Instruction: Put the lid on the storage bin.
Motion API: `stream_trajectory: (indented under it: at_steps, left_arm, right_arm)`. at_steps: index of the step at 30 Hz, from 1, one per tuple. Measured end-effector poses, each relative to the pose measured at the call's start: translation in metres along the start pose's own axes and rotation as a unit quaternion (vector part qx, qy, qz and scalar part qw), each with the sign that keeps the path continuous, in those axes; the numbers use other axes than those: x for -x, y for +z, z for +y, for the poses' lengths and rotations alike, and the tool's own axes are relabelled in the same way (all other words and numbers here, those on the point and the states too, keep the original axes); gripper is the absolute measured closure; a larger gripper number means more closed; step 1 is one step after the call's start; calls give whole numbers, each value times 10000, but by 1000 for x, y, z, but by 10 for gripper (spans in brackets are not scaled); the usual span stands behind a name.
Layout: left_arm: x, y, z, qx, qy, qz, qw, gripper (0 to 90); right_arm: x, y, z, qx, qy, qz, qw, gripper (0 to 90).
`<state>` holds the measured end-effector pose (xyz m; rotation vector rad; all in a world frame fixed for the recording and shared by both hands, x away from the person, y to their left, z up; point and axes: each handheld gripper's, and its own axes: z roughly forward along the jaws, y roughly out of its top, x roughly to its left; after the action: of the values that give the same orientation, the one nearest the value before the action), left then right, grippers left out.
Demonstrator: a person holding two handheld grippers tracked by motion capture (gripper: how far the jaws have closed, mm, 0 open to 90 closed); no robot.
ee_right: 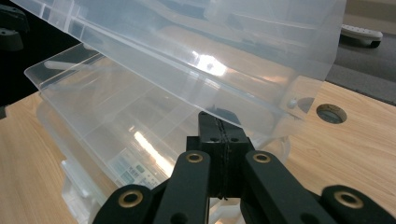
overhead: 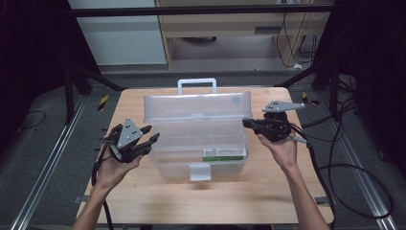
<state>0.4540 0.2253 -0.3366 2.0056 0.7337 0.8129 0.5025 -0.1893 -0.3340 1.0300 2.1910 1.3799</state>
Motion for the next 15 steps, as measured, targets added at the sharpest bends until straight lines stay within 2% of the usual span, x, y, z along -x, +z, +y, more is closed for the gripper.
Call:
stream_trajectory:
  at_steps: [9,15]
  left_arm:
    - [-10,-2,-17,93,-510,184,9985,671]
    - [-13,3,-22,115,-673,248,9974,713]
  right_arm:
    - [-1,-1,-3,-17,6,33,10000,900]
    - [-3,-2,-9,-41,-28,34,10000,900]
